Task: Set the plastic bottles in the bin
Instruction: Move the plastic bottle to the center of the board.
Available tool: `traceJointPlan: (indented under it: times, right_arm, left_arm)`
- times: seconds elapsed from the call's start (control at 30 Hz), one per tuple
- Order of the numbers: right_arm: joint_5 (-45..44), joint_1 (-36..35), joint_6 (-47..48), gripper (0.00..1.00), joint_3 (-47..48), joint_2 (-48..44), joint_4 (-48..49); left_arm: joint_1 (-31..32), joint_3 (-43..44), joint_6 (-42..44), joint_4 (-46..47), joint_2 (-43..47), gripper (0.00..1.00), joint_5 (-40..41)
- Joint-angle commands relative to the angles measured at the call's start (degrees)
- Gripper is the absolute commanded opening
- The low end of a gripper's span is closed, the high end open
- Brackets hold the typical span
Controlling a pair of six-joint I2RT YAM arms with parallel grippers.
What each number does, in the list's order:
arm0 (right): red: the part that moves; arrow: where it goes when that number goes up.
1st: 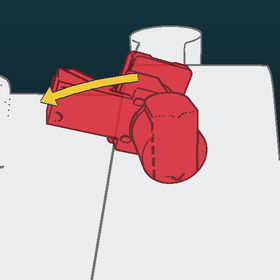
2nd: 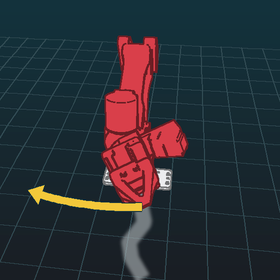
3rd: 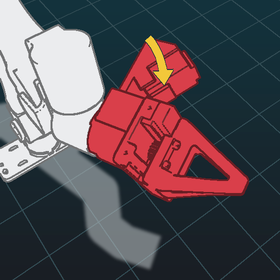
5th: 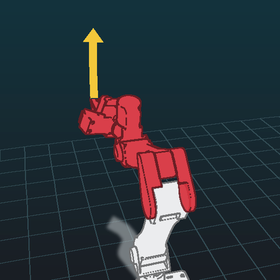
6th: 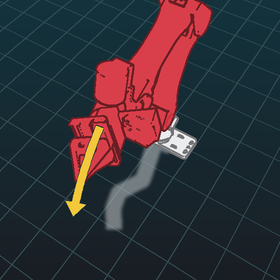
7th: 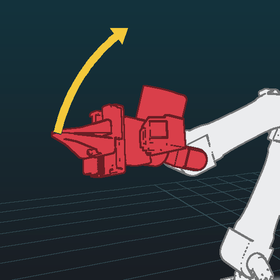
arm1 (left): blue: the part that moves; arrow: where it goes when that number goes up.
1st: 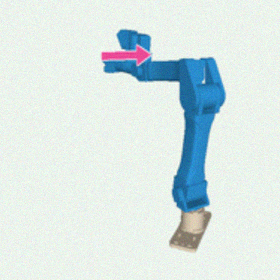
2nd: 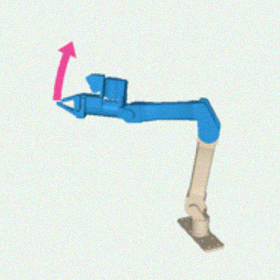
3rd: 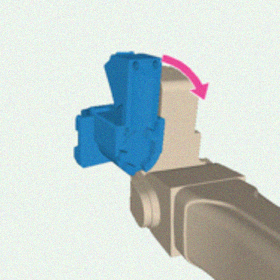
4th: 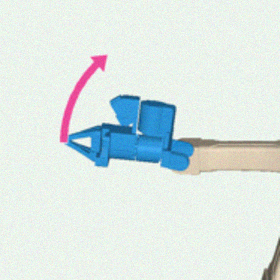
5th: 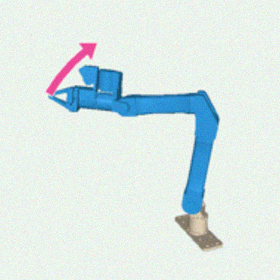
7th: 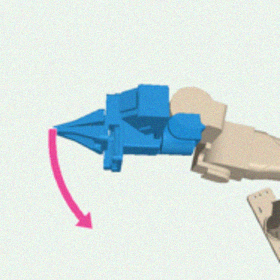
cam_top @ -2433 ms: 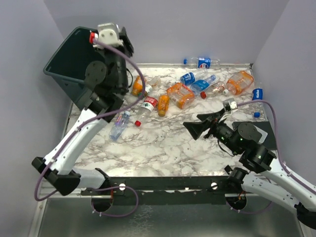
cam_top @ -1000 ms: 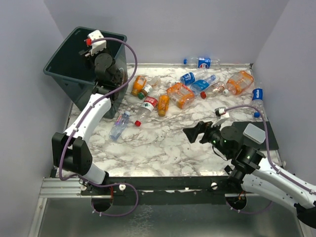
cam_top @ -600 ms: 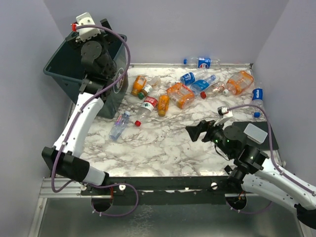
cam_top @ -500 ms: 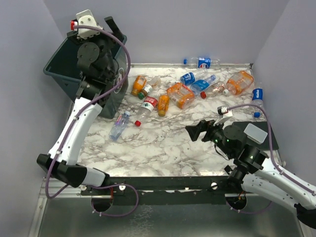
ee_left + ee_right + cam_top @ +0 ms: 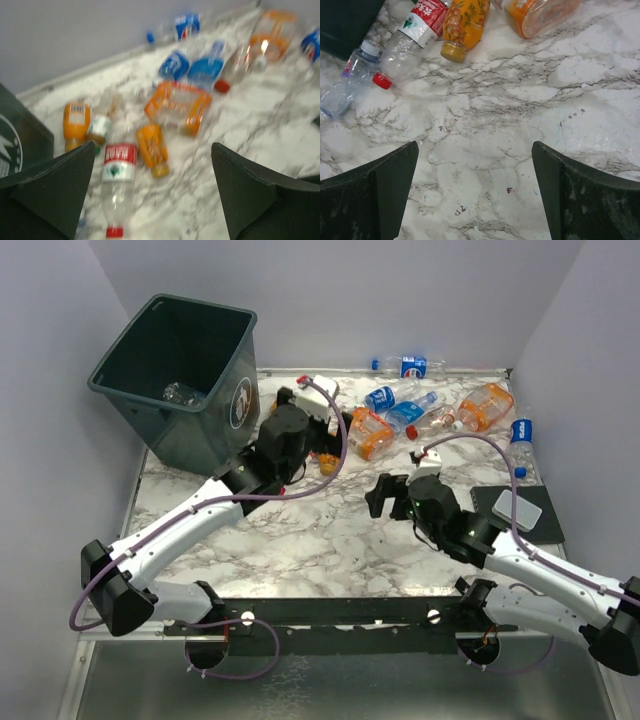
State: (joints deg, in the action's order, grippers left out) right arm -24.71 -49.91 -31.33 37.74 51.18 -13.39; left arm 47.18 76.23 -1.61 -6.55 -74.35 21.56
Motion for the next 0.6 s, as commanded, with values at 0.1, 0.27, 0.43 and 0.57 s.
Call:
traceJointPlan:
  times: [0.1,0.27,0.43,0.57]
  right_arm:
    - [3.6,1.0,-2.2,1.00,3.9,10.9,4.8]
    - [6.8,1.7,-4.8,0.97,7.6,21.9,12.5]
    - [7.5,4.4,-8.7,0.93,12.7,32.9,18.2]
    - [8.4,6.5,-9.2,0.97,19.1,42.6,18.8]
  left_arm:
    - [0.4,-17.3,-2.3,-6.4,12.0,0.99,6.7]
    - [0.2,-25.6,-4.0,-5.4,18.4,0.99,18.4]
    - [0.3,-32.9,-5.7,-3.3,24.0,0.99,26.3]
    - [0.4,-35.3,-6.6,-0.5,27.0,0.99,22.7]
